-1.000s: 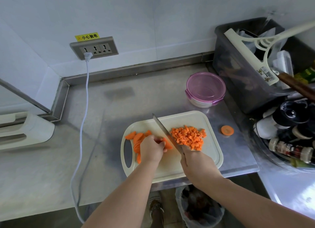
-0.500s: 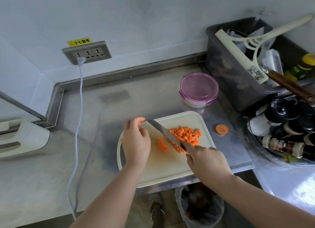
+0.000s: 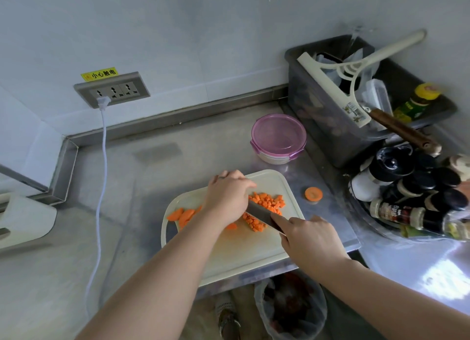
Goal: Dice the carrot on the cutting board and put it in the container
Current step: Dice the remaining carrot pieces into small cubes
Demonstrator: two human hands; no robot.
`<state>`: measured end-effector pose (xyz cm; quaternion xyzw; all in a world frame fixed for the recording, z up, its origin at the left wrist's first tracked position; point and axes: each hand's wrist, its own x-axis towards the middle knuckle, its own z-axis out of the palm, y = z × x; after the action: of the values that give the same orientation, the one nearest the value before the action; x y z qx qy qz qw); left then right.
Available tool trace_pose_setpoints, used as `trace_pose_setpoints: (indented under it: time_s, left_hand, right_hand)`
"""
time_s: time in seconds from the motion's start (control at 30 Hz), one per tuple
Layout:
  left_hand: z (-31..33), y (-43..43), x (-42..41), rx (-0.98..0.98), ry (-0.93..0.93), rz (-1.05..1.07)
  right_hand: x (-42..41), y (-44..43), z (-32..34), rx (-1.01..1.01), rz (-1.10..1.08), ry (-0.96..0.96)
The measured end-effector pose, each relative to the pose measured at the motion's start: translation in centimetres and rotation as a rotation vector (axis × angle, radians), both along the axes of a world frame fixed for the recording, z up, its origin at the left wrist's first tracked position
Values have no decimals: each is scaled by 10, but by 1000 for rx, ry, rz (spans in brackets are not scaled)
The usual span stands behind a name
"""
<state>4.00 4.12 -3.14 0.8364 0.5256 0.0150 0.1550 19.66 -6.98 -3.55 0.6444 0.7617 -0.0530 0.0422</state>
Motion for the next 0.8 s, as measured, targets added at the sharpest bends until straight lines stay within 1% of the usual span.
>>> trace_pose_setpoints:
  time_s: [0.07,0.13,0.17,0.2,0.23,0.3,0.33,0.4,0.47,0.57,0.63,0.8]
  left_hand:
    - [1,-2,-10,52,-226,155]
    - [3,-8,-24,127,-485,381]
    - [2,-13,-31,160,-567,508]
    - [0,-19,-37,163,-606,629]
    - [-5,-24,-43,122,-614,728]
    - [-20,-36,-51,-77,-586,825]
    - [-28,-42,-52,-181,-545,817]
    - [-41,-51,-52,-286,-471,756]
    - [-49,-57,-49,-327,-410,720]
    - [-55,-57,-42,-367,-316,738]
    - [-59,-55,-39,-365,-346,770]
    - [-58,-54,-32,-282,-418,821]
  right_hand:
    - [1,1,-3,-12,-16,85]
    - [-2,2,-4,-44,-46,180]
    - [-5,4,-3,-96,-71,235]
    - [-10,5,-3,-147,-92,289]
    - [-14,6,-4,-187,-113,342]
    - [-21,8,-9,-242,-150,419]
    - [-25,9,-12,-263,-165,442]
    - [-32,9,-19,-299,-183,465]
    - [-38,10,-24,-322,-195,485]
    - [-43,10,-26,-352,-208,498]
    - [-46,11,-27,-365,-212,499]
    - [-52,8,-32,-360,-221,494]
